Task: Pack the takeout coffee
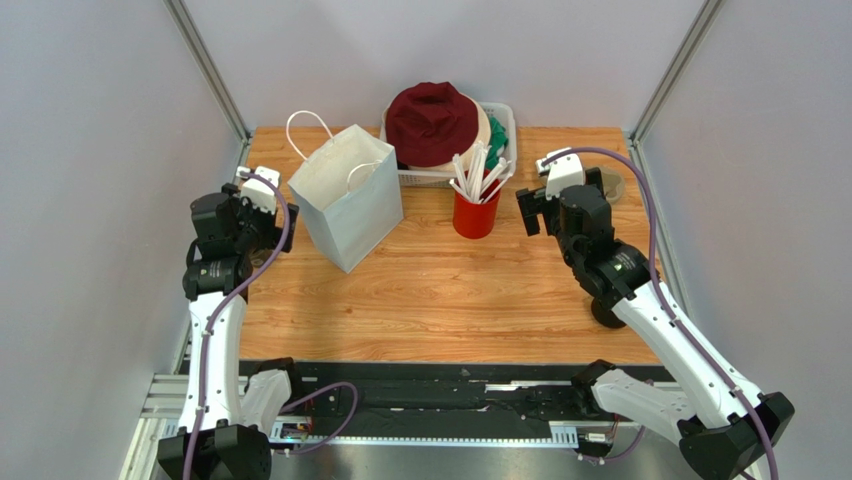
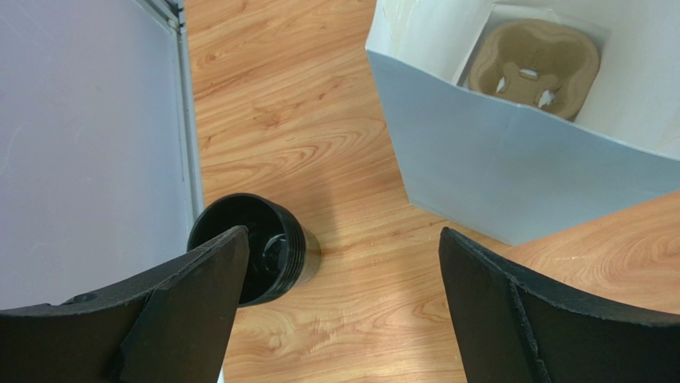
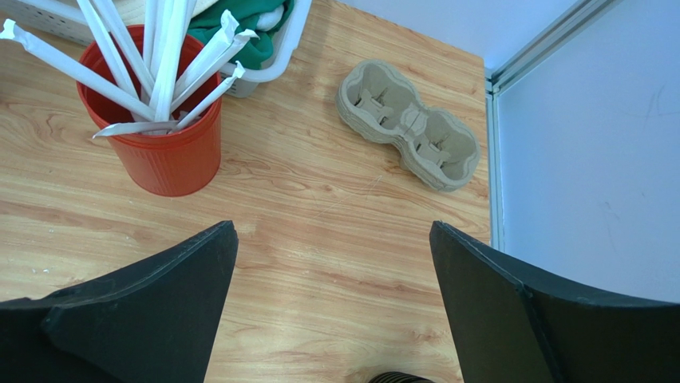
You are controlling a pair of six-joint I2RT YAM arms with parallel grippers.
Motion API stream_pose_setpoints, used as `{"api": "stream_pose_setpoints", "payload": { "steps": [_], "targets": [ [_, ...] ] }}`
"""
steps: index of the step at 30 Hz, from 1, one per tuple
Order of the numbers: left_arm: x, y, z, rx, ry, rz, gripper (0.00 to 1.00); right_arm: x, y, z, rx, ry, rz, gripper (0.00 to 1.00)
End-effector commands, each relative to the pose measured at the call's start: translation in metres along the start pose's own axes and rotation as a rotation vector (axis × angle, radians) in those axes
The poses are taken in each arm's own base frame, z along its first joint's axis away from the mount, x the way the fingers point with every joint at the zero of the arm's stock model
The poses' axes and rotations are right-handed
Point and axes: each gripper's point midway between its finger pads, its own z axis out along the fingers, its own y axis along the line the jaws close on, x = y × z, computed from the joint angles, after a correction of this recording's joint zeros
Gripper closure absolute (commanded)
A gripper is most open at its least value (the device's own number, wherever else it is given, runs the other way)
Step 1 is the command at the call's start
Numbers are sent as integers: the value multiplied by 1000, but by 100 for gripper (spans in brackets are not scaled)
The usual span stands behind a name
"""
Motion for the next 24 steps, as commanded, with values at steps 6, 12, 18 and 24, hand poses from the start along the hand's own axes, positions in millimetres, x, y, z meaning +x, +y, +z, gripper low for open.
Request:
{"api": "stream_pose_setpoints", "payload": {
  "steps": [6,12,18,24],
  "targets": [
    [14,17,7,-62,-2,-33,4,-12,4,-9,-43,-46,50,2],
    [34,29,19,-56,63,-77,7,-7,1,-2,5,-19,16,2],
    [38,36,22,20,87,-104,13,-2,-9,7,82,21,-27,2],
    [36,37,37,91,93,-111,22,5,-5,14,88,53,-62,2]
  ]
}}
